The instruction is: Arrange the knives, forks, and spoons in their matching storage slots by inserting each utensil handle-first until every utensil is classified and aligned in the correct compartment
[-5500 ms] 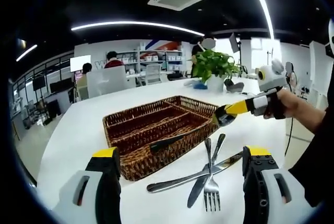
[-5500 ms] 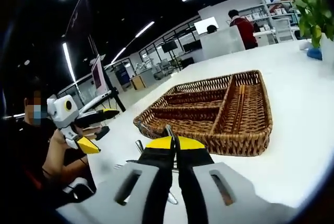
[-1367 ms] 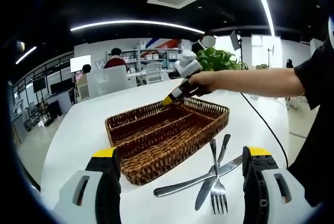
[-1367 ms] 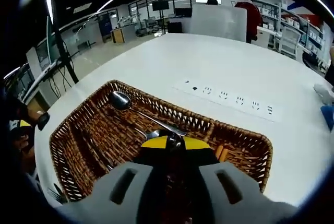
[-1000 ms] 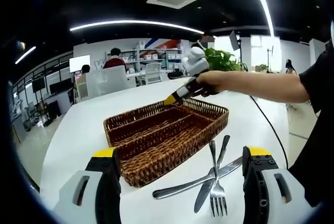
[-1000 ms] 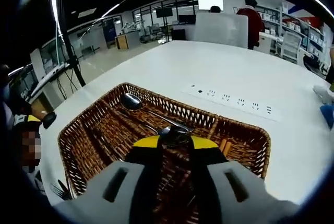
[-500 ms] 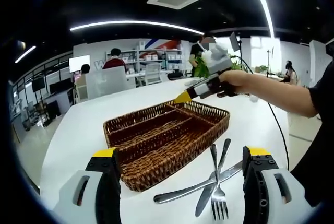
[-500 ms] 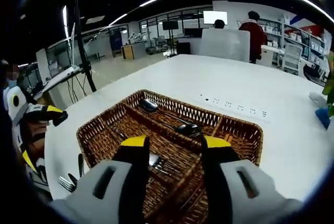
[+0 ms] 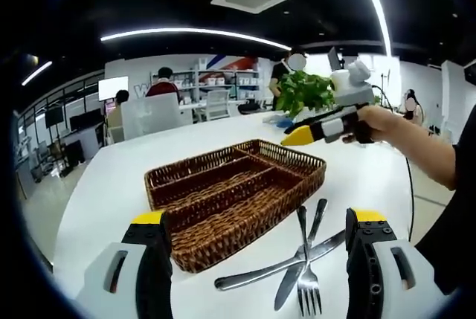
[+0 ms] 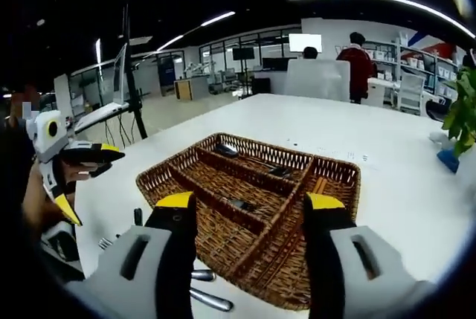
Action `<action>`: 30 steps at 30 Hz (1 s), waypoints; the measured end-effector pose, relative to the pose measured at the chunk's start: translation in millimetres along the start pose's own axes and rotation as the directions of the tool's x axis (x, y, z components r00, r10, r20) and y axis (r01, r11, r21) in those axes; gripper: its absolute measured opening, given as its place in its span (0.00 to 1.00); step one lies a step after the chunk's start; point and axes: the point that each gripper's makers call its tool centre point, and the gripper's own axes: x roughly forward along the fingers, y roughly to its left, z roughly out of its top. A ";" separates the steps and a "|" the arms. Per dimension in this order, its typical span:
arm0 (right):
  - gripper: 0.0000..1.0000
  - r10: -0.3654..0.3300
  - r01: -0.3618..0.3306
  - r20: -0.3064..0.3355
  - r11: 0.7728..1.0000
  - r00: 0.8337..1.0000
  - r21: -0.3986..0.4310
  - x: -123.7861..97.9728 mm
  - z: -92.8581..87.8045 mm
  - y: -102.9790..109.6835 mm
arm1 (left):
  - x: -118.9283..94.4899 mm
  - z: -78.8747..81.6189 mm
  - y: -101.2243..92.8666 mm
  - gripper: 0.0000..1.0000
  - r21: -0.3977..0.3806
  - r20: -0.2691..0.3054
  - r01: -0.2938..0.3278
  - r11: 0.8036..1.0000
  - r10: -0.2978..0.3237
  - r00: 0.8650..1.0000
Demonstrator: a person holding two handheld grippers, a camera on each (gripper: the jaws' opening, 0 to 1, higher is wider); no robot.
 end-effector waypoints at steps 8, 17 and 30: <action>0.73 -0.036 0.036 0.008 0.999 0.999 -0.008 -30.3 -22.7 8.8 | 0.9 2.6 -4.3 0.99 0.005 0.016 0.007 1.000 -0.008 1.000; 0.85 -0.059 0.057 -0.040 0.997 0.997 -0.044 -50.3 -52.8 13.0 | -2.6 -3.1 -13.5 0.99 0.017 0.013 0.026 1.000 -0.026 1.000; 1.00 -0.053 0.052 -0.022 0.997 0.998 -0.058 -77.7 -58.2 23.8 | -16.0 -7.0 -19.1 0.99 0.008 0.044 0.032 0.999 -0.032 0.999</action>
